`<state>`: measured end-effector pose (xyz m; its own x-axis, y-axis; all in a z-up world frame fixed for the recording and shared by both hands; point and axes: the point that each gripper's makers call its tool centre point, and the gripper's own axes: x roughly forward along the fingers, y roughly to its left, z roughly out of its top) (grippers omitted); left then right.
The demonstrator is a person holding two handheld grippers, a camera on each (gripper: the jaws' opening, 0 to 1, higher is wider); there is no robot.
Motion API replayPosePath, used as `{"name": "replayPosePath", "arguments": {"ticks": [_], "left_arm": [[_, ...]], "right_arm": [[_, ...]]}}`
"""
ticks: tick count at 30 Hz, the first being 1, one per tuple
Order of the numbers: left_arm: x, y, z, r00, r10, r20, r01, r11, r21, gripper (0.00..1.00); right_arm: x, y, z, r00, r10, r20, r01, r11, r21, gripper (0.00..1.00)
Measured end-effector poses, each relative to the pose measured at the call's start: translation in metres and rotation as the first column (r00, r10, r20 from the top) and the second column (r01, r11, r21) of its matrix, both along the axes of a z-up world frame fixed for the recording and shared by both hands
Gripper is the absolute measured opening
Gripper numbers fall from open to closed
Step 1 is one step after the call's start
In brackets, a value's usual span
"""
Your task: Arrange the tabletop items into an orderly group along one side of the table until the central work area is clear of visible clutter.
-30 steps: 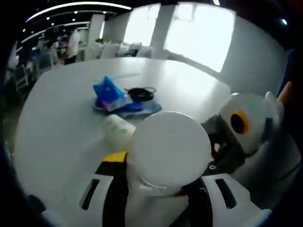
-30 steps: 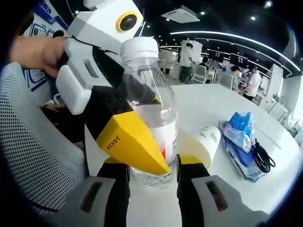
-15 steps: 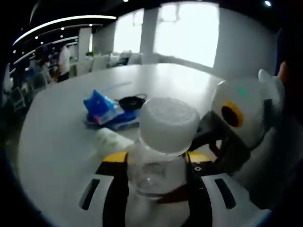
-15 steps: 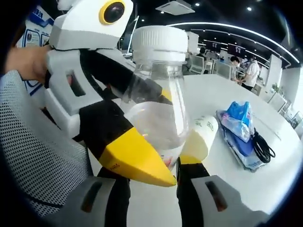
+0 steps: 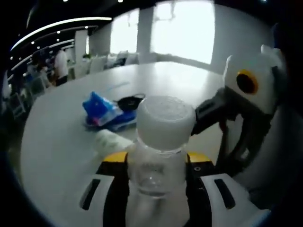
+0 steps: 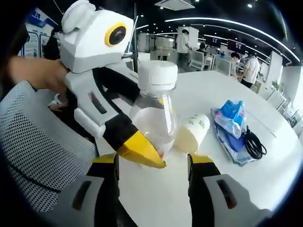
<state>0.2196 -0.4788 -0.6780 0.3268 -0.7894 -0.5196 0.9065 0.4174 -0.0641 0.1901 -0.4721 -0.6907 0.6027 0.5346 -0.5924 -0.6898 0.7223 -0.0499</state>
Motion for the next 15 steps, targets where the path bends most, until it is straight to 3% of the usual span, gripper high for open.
{"name": "replayPosePath", "arguments": {"ticks": [12,15], "left_arm": [[0.000,0.001,-0.002,1.000,-0.017,0.010,0.017,1.000,0.009,0.42],[0.001,0.001,-0.003,1.000,-0.020,-0.010,0.020,0.999,0.030,0.41]], "right_arm": [[0.005,-0.018,0.034,0.997,-0.063,0.047,0.061,0.997,0.041,0.80],[0.008,-0.030,0.044,0.992,-0.108,0.058,0.104,0.993,0.062,0.85]]}}
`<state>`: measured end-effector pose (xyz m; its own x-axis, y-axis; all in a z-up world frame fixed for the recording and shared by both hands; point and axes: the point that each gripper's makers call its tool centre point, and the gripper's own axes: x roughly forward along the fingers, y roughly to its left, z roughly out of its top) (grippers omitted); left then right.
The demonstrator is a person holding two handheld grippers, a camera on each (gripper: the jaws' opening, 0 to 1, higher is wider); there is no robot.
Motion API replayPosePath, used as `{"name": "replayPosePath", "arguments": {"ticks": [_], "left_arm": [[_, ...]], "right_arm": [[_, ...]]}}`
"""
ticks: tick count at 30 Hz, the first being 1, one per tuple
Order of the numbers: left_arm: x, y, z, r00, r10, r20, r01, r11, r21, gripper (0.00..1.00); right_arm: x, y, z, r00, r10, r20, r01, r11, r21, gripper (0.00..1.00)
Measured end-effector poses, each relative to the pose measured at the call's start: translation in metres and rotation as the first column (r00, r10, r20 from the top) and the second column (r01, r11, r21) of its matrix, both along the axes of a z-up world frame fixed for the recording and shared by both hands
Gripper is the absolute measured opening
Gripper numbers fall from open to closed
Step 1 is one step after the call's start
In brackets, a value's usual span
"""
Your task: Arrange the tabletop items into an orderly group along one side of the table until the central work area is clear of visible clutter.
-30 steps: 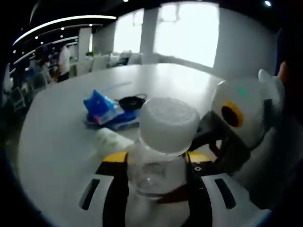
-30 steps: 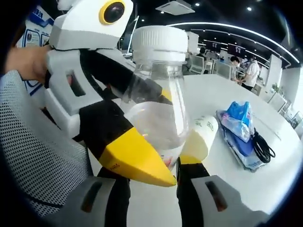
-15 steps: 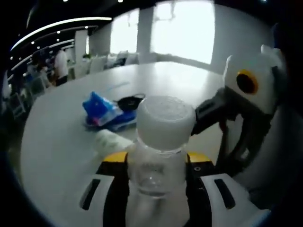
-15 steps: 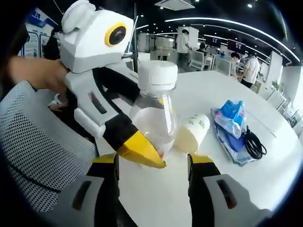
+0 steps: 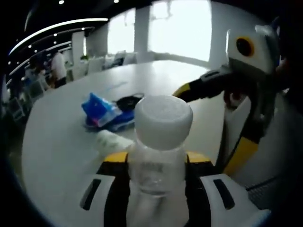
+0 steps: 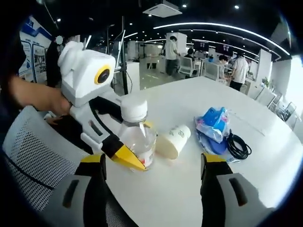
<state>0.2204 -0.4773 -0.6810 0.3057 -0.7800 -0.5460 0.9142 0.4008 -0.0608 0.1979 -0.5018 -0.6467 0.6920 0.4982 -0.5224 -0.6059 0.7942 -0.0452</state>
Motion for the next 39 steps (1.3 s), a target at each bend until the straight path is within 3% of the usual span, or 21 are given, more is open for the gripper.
{"name": "replayPosePath", "arguments": {"ticks": [3,12,20,30,39], "left_arm": [[0.000,0.001,0.000,1.000,-0.011,0.008,0.011,1.000,0.021,0.39],[-0.001,0.000,-0.001,0.999,-0.052,0.012,0.051,0.998,0.033,0.38],[-0.002,0.000,-0.001,0.997,-0.075,0.012,0.074,0.997,0.036,0.38],[-0.004,0.001,0.000,0.994,-0.106,0.007,0.106,0.994,0.040,0.37],[0.001,0.006,0.019,0.993,-0.117,0.020,0.116,0.993,0.026,0.38]], "right_arm": [[-0.002,-0.011,0.006,1.000,-0.027,0.010,0.027,1.000,0.007,0.88],[-0.018,-0.057,0.014,0.996,-0.070,0.056,0.074,0.995,-0.065,1.00],[-0.029,-0.092,0.024,0.987,-0.150,0.061,0.152,0.988,-0.034,1.00],[-0.040,-0.116,0.027,0.982,-0.173,0.072,0.176,0.984,-0.028,1.00],[-0.056,-0.142,0.020,0.974,-0.218,0.065,0.220,0.975,-0.032,1.00]]}}
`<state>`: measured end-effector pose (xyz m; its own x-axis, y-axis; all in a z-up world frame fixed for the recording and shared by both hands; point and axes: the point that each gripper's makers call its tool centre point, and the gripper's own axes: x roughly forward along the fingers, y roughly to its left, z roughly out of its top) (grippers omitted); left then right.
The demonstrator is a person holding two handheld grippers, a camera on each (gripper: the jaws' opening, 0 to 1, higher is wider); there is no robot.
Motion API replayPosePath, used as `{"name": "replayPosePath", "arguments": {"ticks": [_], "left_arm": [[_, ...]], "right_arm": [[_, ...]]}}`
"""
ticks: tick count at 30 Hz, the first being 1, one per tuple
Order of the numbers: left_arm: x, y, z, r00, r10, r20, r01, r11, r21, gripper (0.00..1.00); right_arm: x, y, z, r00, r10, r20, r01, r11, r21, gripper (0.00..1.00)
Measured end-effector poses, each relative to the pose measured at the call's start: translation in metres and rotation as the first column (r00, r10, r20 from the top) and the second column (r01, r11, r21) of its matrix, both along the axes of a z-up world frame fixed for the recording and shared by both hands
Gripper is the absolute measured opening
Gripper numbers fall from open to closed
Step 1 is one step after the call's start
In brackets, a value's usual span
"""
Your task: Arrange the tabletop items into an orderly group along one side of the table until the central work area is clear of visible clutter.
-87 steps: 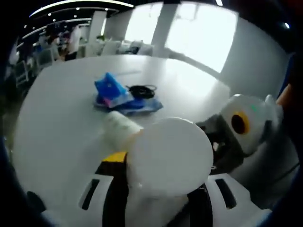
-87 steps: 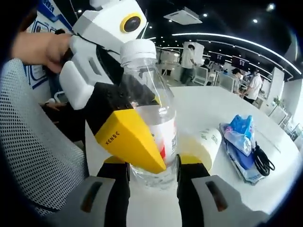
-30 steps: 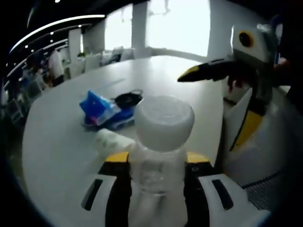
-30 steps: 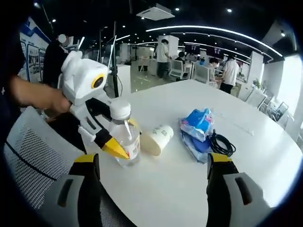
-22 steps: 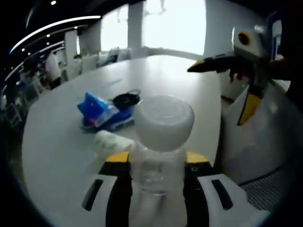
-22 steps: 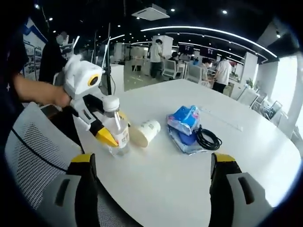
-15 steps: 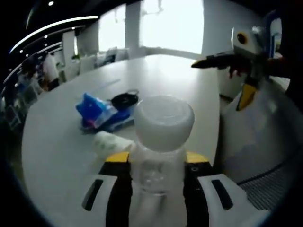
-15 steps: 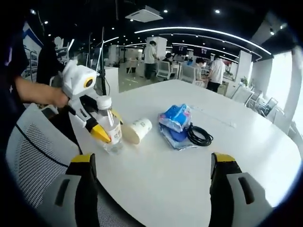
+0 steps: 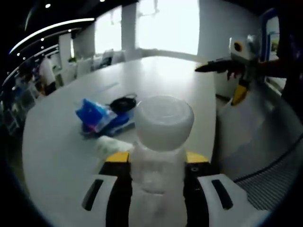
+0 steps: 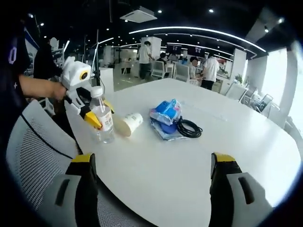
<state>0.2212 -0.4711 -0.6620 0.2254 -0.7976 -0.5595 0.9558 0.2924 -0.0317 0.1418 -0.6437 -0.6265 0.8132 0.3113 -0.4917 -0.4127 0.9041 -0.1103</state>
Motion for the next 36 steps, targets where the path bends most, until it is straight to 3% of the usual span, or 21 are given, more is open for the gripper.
{"name": "replayPosePath", "arguments": {"ticks": [5,6,7,23,36], "left_arm": [[0.007,0.004,0.011,1.000,-0.002,0.006,0.002,1.000,-0.007,0.38],[0.012,0.005,0.017,1.000,-0.007,0.012,0.007,1.000,-0.010,0.38],[0.013,0.005,0.019,1.000,-0.007,0.014,0.007,1.000,-0.009,0.38],[0.057,0.024,0.053,0.999,0.009,0.043,-0.008,0.999,-0.033,0.38],[0.104,0.024,0.056,0.998,-0.003,0.056,0.006,0.998,-0.062,0.38]], "right_arm": [[-0.003,-0.008,-0.001,1.000,-0.016,-0.001,0.016,1.000,-0.010,1.00],[0.000,-0.008,0.006,0.999,0.001,0.043,0.000,1.000,-0.026,1.00],[-0.002,-0.009,0.006,0.999,0.007,0.044,-0.005,0.999,-0.033,1.00],[-0.017,-0.026,0.000,0.999,-0.043,0.012,0.042,0.999,0.028,1.00],[-0.011,-0.034,0.006,0.995,-0.088,0.053,0.086,0.996,0.029,1.00]]}}
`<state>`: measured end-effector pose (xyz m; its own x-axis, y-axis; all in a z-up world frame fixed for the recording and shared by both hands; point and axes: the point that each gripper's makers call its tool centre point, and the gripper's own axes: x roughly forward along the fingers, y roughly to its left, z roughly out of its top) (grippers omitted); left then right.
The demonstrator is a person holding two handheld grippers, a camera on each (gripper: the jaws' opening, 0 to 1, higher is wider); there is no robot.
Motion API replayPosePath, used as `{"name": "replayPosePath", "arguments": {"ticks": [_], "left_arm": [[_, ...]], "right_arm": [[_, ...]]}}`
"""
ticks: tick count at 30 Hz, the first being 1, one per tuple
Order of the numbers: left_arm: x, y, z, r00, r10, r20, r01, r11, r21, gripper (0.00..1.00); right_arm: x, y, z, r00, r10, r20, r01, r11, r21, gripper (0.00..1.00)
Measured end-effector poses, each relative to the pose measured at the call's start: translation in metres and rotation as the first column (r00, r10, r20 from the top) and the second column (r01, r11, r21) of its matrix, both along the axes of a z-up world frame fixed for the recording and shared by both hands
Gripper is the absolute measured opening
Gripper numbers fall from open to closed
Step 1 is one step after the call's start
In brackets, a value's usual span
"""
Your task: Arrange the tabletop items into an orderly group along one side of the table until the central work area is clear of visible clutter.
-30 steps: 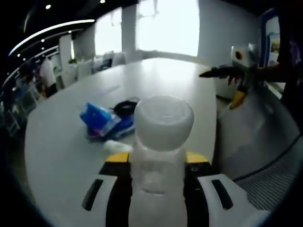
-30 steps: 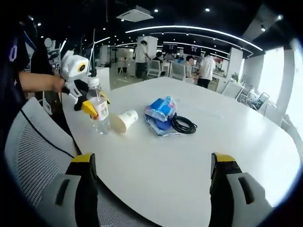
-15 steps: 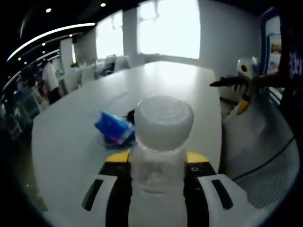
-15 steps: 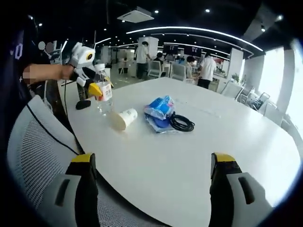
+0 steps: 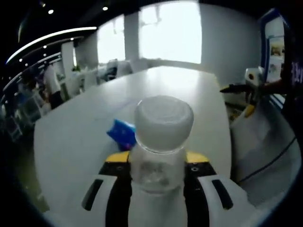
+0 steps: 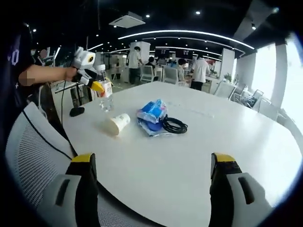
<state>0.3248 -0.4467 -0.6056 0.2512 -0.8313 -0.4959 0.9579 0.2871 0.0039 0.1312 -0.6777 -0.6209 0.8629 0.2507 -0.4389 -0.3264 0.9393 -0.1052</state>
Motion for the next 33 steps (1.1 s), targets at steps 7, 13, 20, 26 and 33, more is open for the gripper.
{"name": "replayPosePath", "arguments": {"ticks": [7,13,20,26,33], "left_arm": [[0.021,-0.001,-0.009,1.000,-0.021,0.010,0.021,1.000,0.006,0.38],[0.037,-0.002,-0.017,0.999,-0.032,-0.001,0.032,0.999,0.006,0.38],[0.056,0.002,-0.030,0.999,-0.033,-0.022,0.033,0.999,0.029,0.38],[0.070,0.003,-0.040,0.999,-0.037,-0.032,0.039,0.998,0.056,0.39],[0.091,0.004,-0.053,0.998,0.024,-0.057,-0.020,0.997,0.074,0.39]], "right_arm": [[0.001,-0.003,0.000,1.000,-0.019,0.007,0.019,1.000,-0.003,0.98],[0.002,-0.004,0.000,1.000,-0.021,0.011,0.021,1.000,-0.006,0.97],[0.002,-0.005,-0.001,1.000,-0.029,0.007,0.029,1.000,-0.006,0.97],[0.003,-0.007,-0.003,0.999,-0.042,-0.004,0.042,0.999,0.002,0.97],[0.003,-0.010,-0.003,0.999,-0.053,-0.001,0.053,0.999,-0.003,0.97]]}}
